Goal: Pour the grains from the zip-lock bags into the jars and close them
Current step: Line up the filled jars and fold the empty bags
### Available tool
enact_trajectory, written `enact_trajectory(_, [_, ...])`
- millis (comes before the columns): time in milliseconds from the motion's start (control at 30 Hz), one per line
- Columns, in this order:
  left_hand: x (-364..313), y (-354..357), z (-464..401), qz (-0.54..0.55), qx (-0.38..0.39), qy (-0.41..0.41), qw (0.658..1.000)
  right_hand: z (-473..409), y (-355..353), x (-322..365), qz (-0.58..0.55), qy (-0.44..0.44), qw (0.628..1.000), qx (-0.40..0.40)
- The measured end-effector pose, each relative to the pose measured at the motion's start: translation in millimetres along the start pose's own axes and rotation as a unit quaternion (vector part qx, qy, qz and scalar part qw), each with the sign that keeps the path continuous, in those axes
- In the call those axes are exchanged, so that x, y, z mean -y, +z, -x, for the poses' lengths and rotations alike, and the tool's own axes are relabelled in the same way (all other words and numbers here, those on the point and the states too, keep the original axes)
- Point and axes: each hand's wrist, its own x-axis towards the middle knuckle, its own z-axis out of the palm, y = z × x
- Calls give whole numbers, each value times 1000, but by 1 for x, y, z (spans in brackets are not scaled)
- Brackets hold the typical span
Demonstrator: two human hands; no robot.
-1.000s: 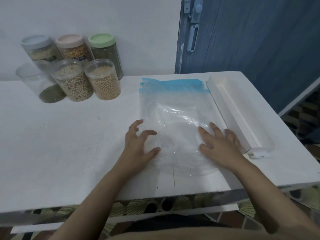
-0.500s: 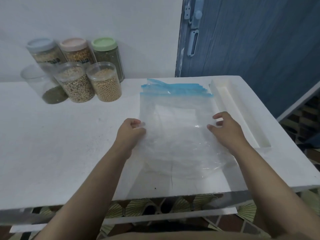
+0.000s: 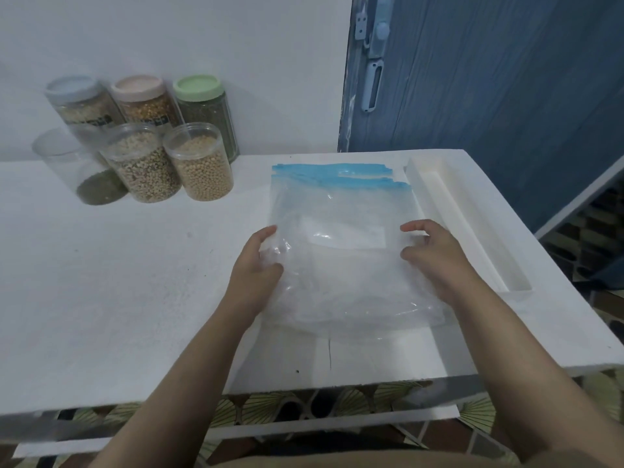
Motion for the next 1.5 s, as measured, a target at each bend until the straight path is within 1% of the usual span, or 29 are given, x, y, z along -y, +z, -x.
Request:
enact_trajectory(67, [-1, -1, 0, 23, -16, 22, 999, 1, 2, 5, 1, -44, 999, -4])
enact_trajectory(167, [-1, -2, -5, 67, -29, 44, 996, -1, 0, 17, 21, -113, 993, -37])
enact_trajectory(233, [-2, -1, -13, 65, -29, 52, 996, -9, -2, 27, 43, -134, 988, -61])
enact_trajectory(267, [0, -2, -20, 39, -23, 53, 998, -15, -2, 30, 58, -135, 987, -66])
enact_trajectory(333, [6, -1, -31, -81, -5, 41, 996, -33, -1, 29, 90, -120, 987, -48])
enact_trajectory(400, [18, 0, -38, -210, -1, 45, 977, -44, 1, 23, 142, -85, 986, -13])
enact_trajectory(433, [25, -1, -40, -249, -25, 79, 965, -47, 2, 17, 179, -68, 981, 3])
enact_trajectory(467, [31, -2, -41, -274, -53, 135, 951, -49, 2, 12, 221, -53, 974, 12])
enact_trajectory(500, [36, -4, -41, -285, -70, 193, 936, -49, 3, 7, 276, -45, 960, 15])
enact_trajectory(533, [37, -6, -40, -292, -66, 247, 922, -48, 4, 4, 335, -41, 941, 14])
enact_trajectory(567, [35, -7, -38, -304, -36, 293, 906, -48, 6, 2, 377, -36, 926, 13])
enact_trajectory(600, [31, -8, -36, -315, 12, 319, 894, -49, 8, 1, 394, -35, 918, 13])
enact_trajectory(633, [25, -10, -34, -316, 67, 318, 892, -47, 10, 1, 393, -30, 919, 21])
enact_trajectory(700, [16, -20, -35, -268, 158, 242, 919, -49, 9, 0, 384, -35, 922, 24])
enact_trajectory(733, [17, -28, -40, -253, 190, 206, 926, -51, 7, 1, 379, -39, 924, 22])
enact_trajectory(767, [19, -36, -44, -257, 216, 185, 924, -49, 4, 5, 368, -37, 929, 22])
enact_trajectory(833, [26, -51, -53, -297, 249, 182, 903, -50, -1, 11, 323, -21, 946, 35])
enact_trajectory(900, [28, -54, -58, -314, 271, 189, 890, -54, -7, 16, 232, 10, 970, 73])
enact_trajectory(967, [24, -54, -57, -292, 276, 172, 899, -50, -13, 26, 139, 50, 982, 121])
enact_trajectory(1033, [15, -55, -55, -279, 276, 164, 905, -46, -17, 35, 23, 105, 983, 149])
enact_trajectory(1100, [13, -56, -57, -272, 276, 146, 910, -41, -16, 34, -112, 173, 966, 156])
enact_trajectory(1167, [14, -57, -56, -271, 271, 140, 913, -42, -12, 29, -235, 235, 931, 151])
enact_trajectory(1200, [15, -56, -55, -270, 268, 146, 913, -44, -11, 26, -272, 253, 918, 137])
enact_trajectory(1267, [15, -50, -52, -252, 258, 165, 918, -45, -11, 28, -329, 255, 899, 133])
enact_trajectory(1333, [15, -40, -46, -168, 222, 174, 945, -47, -11, 31, -423, 243, 859, 156])
enact_trajectory(1367, [16, -35, -44, -127, 180, 170, 960, -44, -9, 32, -459, 227, 842, 173])
enact_trajectory(1433, [17, -27, -44, -117, 52, 166, 978, -51, -10, 26, -500, 178, 830, 175])
enact_trajectory(1467, [18, -25, -47, -101, 6, 150, 983, -50, -10, 26, -510, 175, 825, 167])
enact_trajectory(1500, [16, -24, -49, -62, -20, 132, 989, -48, -11, 25, -514, 178, 825, 156])
